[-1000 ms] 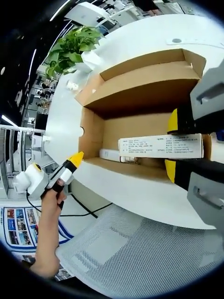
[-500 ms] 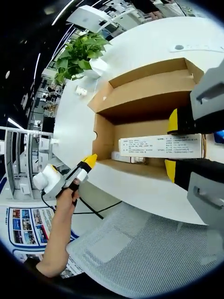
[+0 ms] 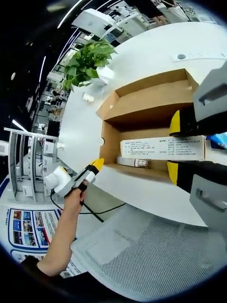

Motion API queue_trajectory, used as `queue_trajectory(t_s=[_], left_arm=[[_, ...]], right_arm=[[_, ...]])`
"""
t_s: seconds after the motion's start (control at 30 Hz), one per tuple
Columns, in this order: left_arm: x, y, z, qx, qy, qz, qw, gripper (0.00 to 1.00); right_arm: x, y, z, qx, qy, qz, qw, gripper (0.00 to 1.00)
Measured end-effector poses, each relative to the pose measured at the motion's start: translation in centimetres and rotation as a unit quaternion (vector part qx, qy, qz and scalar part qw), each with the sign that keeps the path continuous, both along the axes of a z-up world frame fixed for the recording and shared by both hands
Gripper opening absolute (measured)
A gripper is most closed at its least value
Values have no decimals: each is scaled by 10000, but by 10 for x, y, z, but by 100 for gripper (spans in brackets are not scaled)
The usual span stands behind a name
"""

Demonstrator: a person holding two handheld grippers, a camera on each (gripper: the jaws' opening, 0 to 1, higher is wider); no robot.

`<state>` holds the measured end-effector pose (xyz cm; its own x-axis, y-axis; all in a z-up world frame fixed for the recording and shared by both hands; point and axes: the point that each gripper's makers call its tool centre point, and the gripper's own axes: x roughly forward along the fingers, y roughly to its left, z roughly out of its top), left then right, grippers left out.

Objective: Operate the shoe box by opening the lid, removing the specified soft item, and placing it in the target area until the item is outside and the box remains undamaged.

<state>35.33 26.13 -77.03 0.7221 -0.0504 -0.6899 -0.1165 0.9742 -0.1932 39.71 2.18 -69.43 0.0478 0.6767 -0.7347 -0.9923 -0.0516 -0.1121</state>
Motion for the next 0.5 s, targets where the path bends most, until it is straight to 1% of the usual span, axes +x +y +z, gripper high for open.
queue_trajectory(t_s=[0.5], left_arm=[[0, 2, 1, -19, -4, -2, 10000, 2]], right_arm=[[9, -24, 11, 49, -90, -103, 9999, 15]])
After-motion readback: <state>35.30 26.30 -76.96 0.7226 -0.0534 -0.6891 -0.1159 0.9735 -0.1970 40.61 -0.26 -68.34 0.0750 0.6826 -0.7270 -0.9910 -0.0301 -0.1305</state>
